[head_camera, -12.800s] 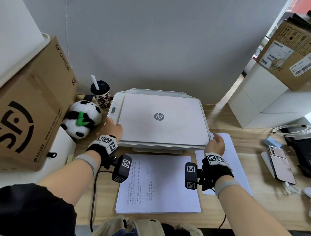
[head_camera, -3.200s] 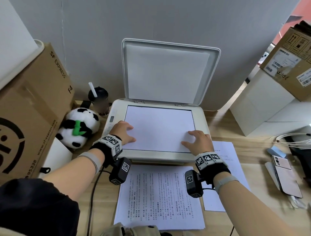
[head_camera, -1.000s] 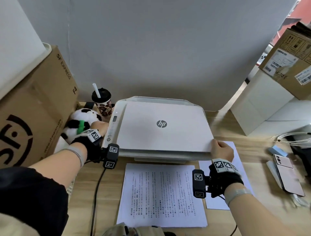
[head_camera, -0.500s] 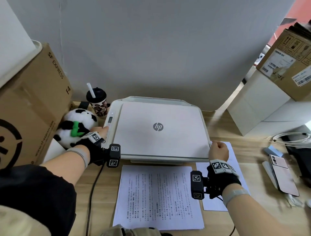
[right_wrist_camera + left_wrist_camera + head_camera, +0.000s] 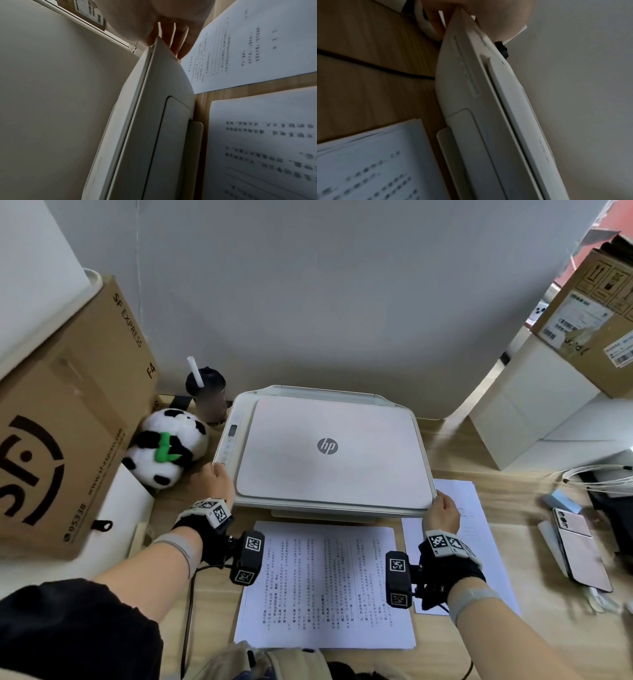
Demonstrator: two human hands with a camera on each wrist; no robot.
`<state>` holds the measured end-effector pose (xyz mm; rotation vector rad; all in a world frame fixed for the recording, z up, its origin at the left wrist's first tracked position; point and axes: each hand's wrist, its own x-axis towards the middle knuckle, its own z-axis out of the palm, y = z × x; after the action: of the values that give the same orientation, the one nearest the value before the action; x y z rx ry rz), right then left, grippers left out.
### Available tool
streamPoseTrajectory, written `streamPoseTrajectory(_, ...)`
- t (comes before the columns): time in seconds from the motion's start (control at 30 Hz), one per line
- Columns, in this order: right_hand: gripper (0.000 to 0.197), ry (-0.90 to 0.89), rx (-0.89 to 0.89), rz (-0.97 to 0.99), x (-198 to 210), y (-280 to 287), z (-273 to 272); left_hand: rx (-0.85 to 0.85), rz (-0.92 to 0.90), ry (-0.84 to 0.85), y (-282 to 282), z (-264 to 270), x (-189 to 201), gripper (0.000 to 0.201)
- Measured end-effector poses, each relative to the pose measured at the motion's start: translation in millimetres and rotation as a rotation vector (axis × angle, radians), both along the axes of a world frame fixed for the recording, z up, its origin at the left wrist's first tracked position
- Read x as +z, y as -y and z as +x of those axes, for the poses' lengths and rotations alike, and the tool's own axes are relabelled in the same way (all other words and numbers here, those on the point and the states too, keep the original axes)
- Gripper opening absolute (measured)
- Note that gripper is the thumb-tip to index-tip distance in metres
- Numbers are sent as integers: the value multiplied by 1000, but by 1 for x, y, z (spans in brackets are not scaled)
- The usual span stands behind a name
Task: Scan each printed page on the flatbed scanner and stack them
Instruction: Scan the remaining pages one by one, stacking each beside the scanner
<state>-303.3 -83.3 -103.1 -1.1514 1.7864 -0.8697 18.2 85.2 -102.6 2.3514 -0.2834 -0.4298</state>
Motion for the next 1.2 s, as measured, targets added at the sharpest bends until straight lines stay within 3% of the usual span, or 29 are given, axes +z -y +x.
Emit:
streamPoseTrajectory(0.43, 37, 85, 57, -97, -19, -14, -4, 220, -328, 68, -11, -48, -24, 48)
streamPoseTrajectory(1.2, 34, 140, 10, -122, -32, -6, -3, 258, -403, 111, -10, -56, -24, 46)
